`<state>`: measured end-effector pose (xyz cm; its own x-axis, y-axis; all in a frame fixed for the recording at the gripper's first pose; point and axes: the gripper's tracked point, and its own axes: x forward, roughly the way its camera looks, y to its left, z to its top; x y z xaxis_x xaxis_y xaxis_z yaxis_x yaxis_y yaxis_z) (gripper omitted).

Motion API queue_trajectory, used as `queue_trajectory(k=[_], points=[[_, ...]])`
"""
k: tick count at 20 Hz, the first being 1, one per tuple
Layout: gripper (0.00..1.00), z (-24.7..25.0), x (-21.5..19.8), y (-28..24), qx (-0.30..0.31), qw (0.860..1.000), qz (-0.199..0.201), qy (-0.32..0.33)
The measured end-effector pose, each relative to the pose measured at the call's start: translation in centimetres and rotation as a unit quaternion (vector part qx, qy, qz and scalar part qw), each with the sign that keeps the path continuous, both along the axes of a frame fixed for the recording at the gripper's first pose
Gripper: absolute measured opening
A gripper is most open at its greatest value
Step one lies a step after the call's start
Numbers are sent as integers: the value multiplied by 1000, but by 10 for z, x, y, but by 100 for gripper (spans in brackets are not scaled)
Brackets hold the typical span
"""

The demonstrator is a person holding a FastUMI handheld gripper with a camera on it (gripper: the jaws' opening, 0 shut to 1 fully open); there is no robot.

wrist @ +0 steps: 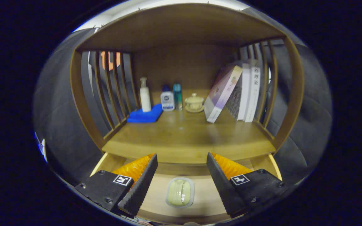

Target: Pull open the drawer, take out the items inside it, and place them on the countertop above the cabinet.

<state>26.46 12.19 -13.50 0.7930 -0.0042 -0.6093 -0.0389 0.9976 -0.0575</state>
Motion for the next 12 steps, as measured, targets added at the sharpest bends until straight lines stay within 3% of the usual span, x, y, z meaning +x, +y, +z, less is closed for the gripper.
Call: queue_trajectory(k=[7, 12], points=[[98, -65, -5, 3, -35, 990, -5, 133], [90, -109, -17, 6, -29, 975, -16, 221]])
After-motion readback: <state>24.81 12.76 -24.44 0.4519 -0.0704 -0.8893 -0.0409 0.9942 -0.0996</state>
